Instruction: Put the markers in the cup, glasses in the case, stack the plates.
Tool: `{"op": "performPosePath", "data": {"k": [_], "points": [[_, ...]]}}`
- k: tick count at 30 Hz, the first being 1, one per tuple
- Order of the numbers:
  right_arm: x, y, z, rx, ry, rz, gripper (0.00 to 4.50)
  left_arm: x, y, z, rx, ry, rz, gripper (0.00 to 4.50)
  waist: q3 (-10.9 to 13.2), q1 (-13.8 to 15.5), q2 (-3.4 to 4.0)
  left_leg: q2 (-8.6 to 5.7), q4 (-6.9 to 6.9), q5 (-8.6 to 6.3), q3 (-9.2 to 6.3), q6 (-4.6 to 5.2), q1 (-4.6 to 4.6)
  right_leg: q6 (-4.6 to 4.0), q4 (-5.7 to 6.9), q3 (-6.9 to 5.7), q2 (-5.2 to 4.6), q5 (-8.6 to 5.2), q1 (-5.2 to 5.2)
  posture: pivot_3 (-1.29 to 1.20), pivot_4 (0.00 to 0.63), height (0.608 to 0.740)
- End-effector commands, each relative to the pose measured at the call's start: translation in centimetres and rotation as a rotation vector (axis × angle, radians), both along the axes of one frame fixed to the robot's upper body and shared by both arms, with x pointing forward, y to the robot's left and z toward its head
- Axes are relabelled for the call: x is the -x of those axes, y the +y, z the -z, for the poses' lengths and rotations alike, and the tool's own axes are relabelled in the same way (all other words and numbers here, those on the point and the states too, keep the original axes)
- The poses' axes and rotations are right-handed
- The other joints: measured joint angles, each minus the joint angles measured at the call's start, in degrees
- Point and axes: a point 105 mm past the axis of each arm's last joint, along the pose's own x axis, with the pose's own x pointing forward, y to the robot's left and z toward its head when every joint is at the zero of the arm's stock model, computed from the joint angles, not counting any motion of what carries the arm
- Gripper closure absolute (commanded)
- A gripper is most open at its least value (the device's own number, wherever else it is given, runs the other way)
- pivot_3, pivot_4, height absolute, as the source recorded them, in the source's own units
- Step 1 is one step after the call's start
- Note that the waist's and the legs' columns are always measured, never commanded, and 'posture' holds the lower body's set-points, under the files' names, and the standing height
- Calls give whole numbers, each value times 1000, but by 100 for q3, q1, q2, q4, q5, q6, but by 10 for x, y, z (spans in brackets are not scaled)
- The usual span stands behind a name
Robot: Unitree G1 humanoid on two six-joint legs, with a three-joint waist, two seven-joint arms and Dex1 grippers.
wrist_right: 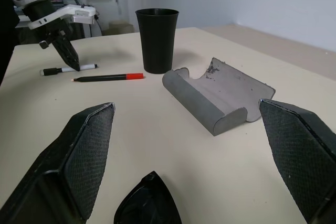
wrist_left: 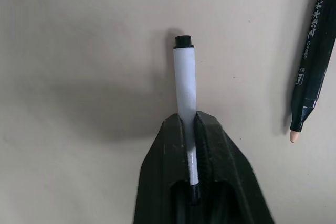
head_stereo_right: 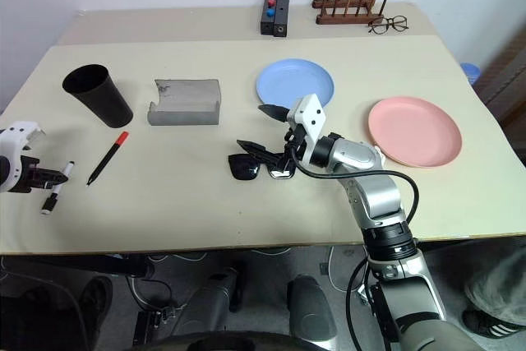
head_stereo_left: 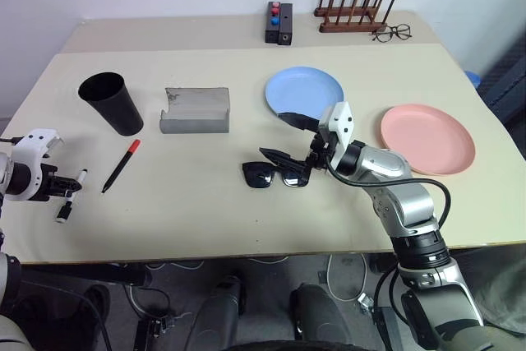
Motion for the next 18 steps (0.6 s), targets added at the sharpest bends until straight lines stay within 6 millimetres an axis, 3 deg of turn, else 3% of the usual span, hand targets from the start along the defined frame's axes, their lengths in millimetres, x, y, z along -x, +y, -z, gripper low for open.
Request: {"op": "performPosePath", "data": {"k": [1, 5, 7, 11, 14, 18], "points": [[5, 2, -10, 2, -54, -20, 0, 6, -2, 1, 28, 12, -4, 4463, 0, -3, 0, 0, 0, 0, 0, 0, 0, 0, 0, 0, 0, 0, 0, 0, 150, 737], [4, 2, -9, 2, -56, -19, 0, 9, -11, -17, 14, -31, 78, 4463, 0, -13, 0, 2, 0, 0, 0, 0, -1, 0, 1, 1, -2, 0, -1, 0, 150, 737], [2, 1, -11, -2, -58, -11, 0, 12, -26, -33, 48, -77, 143, 4463, 1, -15, -3, 3, -1, 0, 0, -1, -2, -1, 1, 2, -3, 0, -2, 0, 150, 737], [3, -10, -12, -5, -39, -34, 0, 6, -57, -73, 26, -356, 350, 4463, 2, 9, -3, 7, -1, -1, -1, -2, -7, -3, 0, 4, -6, -1, -8, 0, 150, 737], [13, -17, -16, -33, 8, -115, 0, -2, -75, -103, 53, -621, 412, 4463, 2, 53, -1, 4, 1, -1, -2, -3, -8, -4, -8, 2, -16, -1, -3, 0, 150, 737], [22, -21, -29, -93, 37, -191, 0, -3, -88, -128, 24, -893, 473, 4463, 2, 40, -2, 3, 0, -1, -1, -2, -10, -3, -16, 0, -19, -1, 0, 0, 150, 737]]}}
